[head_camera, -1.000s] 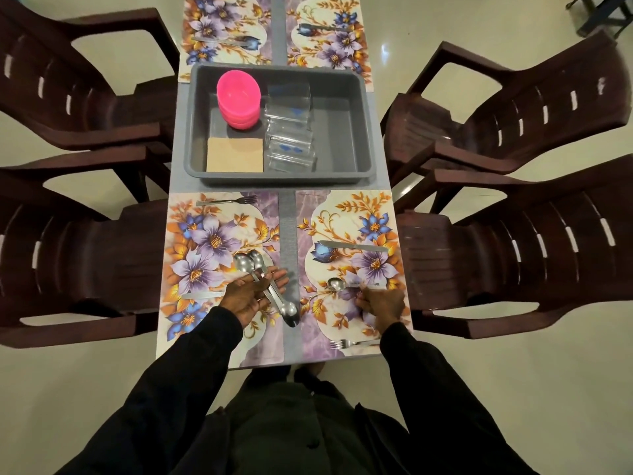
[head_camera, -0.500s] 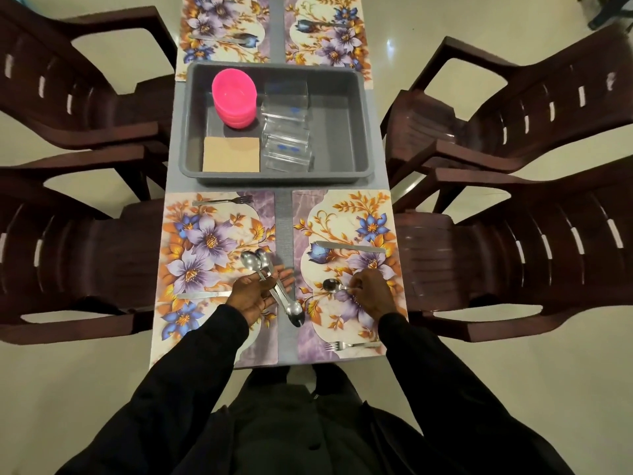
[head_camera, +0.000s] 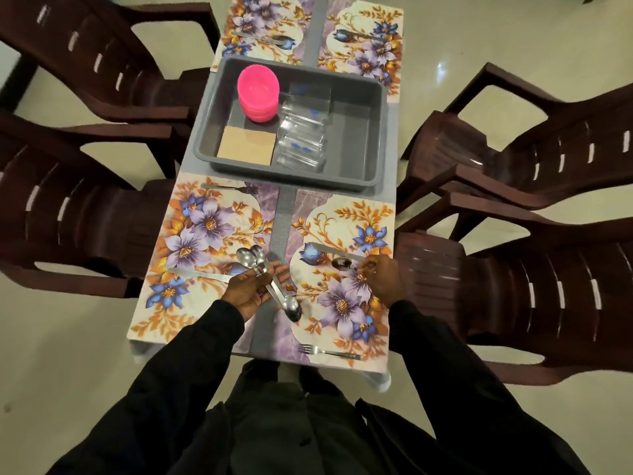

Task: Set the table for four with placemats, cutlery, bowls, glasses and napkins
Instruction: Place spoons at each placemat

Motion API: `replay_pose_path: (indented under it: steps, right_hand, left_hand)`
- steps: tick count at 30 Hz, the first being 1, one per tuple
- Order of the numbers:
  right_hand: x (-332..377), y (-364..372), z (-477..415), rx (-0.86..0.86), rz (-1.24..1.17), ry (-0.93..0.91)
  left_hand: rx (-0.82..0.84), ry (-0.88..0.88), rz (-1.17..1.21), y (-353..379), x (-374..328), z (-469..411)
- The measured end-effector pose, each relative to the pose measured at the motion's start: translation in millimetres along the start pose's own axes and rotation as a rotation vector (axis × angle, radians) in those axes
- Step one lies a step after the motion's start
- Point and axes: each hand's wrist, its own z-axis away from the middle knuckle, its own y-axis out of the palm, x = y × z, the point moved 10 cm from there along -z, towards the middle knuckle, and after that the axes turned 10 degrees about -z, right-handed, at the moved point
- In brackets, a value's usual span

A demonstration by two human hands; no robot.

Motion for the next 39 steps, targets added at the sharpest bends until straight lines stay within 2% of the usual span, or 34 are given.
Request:
replay_pose_path:
  steps: [2,7,12,35,39]
  right_hand:
    - [7,-5,-17,0.0,0.017,-0.026]
    - [3,14,-63,0.124,0.0,0.058]
    - [16,24,-74,0.17,0.055,0.009]
    - [22,24,-75,0.074,0.082,-0.029]
    - [31,14,-66,-0.014,0.054,-0.063]
  left_hand:
    - [-0.013,0.016,0.02,4,0,2]
    - [-0.021,0.044,0.077,8,3,9]
    - [-0.029,0.066,0.086,5,5,13]
    - [-0.059,0.089,0.08,-8,2,16]
    - [-0.05,0.095,0.081,-11,-2,20]
